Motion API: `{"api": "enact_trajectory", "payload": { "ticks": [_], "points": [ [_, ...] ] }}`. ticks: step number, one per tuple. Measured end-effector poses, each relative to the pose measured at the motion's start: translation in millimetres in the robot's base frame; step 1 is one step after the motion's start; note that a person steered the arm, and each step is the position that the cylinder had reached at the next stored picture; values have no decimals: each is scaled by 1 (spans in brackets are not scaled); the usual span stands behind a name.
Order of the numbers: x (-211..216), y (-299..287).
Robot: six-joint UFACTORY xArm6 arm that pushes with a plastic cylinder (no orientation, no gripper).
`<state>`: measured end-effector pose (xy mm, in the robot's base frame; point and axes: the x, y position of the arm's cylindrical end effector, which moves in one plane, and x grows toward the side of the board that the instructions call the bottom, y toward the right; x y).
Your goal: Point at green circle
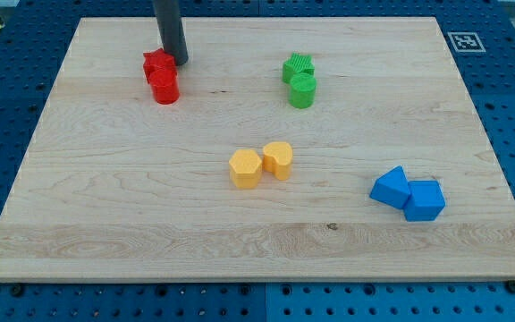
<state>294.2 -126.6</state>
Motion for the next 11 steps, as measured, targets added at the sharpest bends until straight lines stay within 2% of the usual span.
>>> {"api": "enact_trajectory", "payload": {
  "ticks": [2, 4, 5, 6, 11],
  "points": [
    [-5, 0],
    [-11, 29],
    [-7, 33],
    [22, 48],
    [24, 53]
  ]
}}
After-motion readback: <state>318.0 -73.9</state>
